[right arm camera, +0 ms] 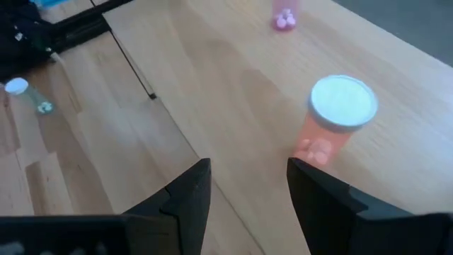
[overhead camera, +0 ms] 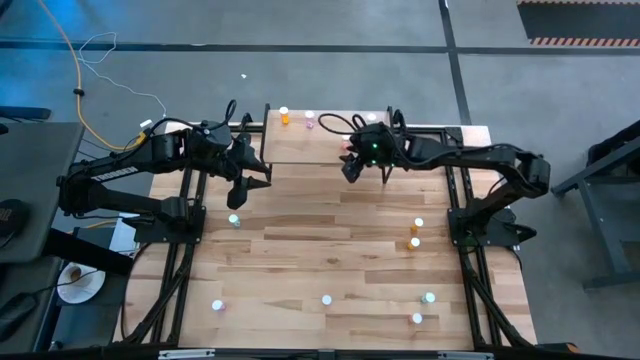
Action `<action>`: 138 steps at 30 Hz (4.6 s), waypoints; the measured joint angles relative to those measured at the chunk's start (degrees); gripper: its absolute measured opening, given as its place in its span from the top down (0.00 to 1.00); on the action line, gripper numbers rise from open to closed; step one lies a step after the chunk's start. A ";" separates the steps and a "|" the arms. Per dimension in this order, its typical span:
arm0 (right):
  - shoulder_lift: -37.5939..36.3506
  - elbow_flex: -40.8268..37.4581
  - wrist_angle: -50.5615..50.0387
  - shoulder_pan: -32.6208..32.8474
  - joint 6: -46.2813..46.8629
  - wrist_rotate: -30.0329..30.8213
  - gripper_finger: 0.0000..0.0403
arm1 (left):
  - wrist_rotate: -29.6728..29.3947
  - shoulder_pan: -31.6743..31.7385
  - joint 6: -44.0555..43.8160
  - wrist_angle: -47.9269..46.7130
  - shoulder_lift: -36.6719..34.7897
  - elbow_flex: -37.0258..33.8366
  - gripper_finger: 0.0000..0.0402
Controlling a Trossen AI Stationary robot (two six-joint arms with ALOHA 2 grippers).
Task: Pick and place medicine bottles onto shelf by color
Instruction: Put the top pink pill bottle on the shelf
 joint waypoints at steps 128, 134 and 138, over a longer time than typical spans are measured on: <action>5.69 -2.54 15.81 -5.87 2.46 5.14 0.56 | -0.02 0.05 0.42 0.04 0.00 -0.02 0.59; 5.58 -2.54 14.82 -5.08 2.82 5.16 0.56 | -0.02 0.05 0.42 0.05 0.00 -0.02 0.59; 5.04 -2.54 13.16 -4.87 4.41 5.31 0.56 | -0.03 0.05 0.39 0.05 0.00 -0.02 0.59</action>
